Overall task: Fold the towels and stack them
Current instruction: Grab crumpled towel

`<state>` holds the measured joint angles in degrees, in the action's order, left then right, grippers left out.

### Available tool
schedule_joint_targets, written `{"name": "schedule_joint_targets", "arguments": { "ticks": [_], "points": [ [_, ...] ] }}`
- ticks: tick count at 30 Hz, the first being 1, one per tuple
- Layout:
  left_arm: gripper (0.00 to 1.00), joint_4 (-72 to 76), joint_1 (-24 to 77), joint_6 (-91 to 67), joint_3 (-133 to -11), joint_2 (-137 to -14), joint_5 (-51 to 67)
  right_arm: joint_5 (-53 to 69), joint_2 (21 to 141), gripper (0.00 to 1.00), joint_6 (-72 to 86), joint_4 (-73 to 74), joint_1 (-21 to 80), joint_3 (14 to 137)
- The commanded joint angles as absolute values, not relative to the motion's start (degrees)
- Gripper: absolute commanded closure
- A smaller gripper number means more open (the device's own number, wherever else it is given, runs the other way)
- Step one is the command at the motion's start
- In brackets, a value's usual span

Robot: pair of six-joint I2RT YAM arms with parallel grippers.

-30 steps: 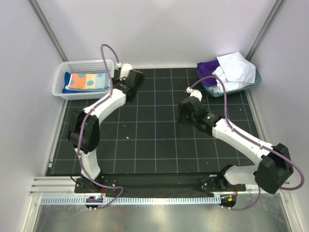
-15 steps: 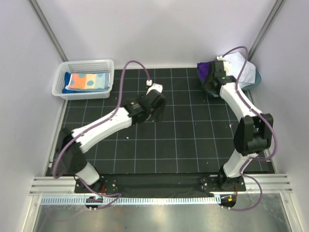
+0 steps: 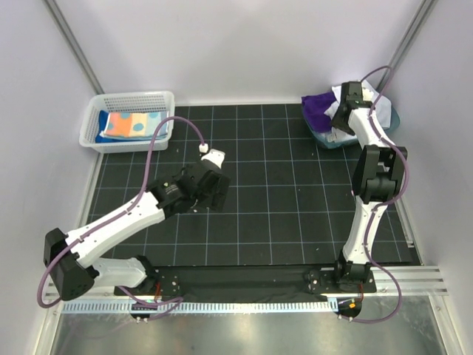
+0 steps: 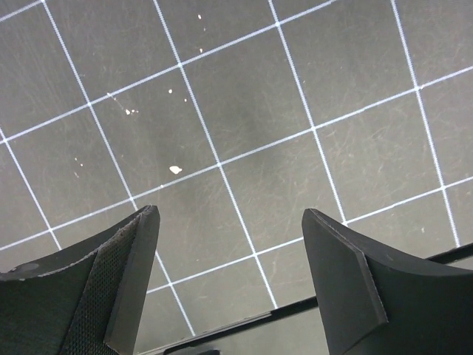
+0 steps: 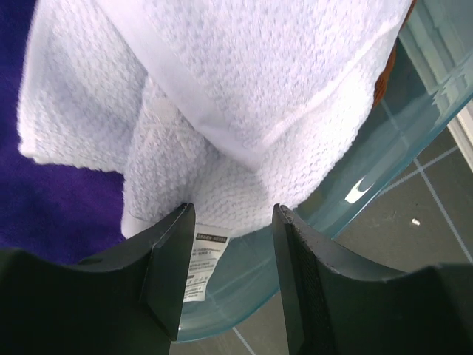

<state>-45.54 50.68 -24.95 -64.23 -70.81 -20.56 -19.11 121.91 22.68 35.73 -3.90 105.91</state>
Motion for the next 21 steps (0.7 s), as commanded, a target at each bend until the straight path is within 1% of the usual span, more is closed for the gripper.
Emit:
{"name": "schedule_joint_targets", "arguments": {
  "ticks": [1,11,15,21],
  "points": [
    [0.18,-41.84,50.89,-22.85,-63.55,-67.59,-20.65,-20.92,120.76,0.47,20.22,35.51,-4.31,111.18],
    [0.16,-41.84,50.89,-22.59,-62.67,-65.39,-20.92,-23.46,123.66,0.46,17.15,35.86,-4.31,116.45],
    [0.16,-41.92,50.89,-22.76,-62.49,-65.48,-20.13,-25.57,125.06,0.46,15.82,34.63,-4.39,116.63],
    [0.16,-42.01,50.89,-22.94,-62.49,-65.13,-20.21,-24.96,127.88,0.46,15.47,34.63,-4.83,119.53]
  ]
}}
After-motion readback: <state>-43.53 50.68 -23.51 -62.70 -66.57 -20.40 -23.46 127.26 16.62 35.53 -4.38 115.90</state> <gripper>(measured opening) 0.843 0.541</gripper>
